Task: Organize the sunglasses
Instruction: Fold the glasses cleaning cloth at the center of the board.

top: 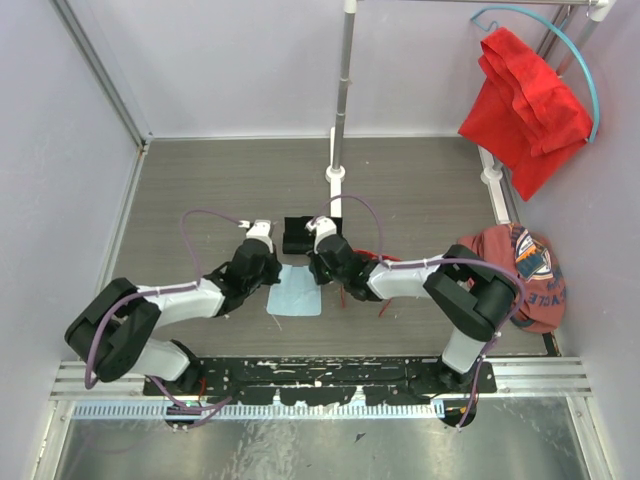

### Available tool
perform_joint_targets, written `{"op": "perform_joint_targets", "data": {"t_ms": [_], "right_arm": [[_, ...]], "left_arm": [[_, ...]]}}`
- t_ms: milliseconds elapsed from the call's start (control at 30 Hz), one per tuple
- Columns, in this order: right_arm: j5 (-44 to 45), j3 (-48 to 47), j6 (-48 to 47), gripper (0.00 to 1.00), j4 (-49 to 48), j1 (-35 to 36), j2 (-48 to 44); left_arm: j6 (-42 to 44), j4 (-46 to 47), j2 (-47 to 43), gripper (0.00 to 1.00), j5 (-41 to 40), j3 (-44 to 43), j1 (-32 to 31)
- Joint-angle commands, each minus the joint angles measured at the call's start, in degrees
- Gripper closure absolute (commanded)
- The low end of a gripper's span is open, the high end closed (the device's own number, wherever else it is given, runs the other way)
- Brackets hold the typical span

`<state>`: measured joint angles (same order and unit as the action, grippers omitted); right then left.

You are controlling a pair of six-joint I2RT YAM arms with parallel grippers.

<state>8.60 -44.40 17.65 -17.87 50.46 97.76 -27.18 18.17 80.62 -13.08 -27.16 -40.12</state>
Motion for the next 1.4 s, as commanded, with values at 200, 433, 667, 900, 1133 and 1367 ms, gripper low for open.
{"op": "perform_joint_targets", "data": {"t_ms": [200,433,667,900,1133,1367], "right_arm": [[-0.18,2.50,-1.19,0.99,-3.40,0.28,-4.73],[0.23,3.94,-1.58,0.99,-4.06,0.69,-6.88],[-0.25,4.98,-2.09,0.99,-4.54,1.68,-8.22],[0.10,6.19,-1.85,0.99,-4.71,2.51,-9.32],[0.83,7.61,-2.00,0.99,-5.22,4.14,-10.57],[1.58,8.78,-1.76,0.99,-5.16,5.50,-12.00]], "left_arm": [[0.45,0.68,-5.42,1.00,-0.30,3.13,0.27],[0.72,0.25,-5.74,1.00,-0.42,3.50,0.22],[0.79,1.33,-7.38,1.00,-0.10,5.31,0.13],[0.66,0.72,-12.94,1.00,0.42,7.23,-0.02],[-0.23,0.44,-15.06,1.00,0.52,9.15,-1.15],[-0.77,-0.56,-17.64,1.00,-0.32,10.60,-2.11]]}}
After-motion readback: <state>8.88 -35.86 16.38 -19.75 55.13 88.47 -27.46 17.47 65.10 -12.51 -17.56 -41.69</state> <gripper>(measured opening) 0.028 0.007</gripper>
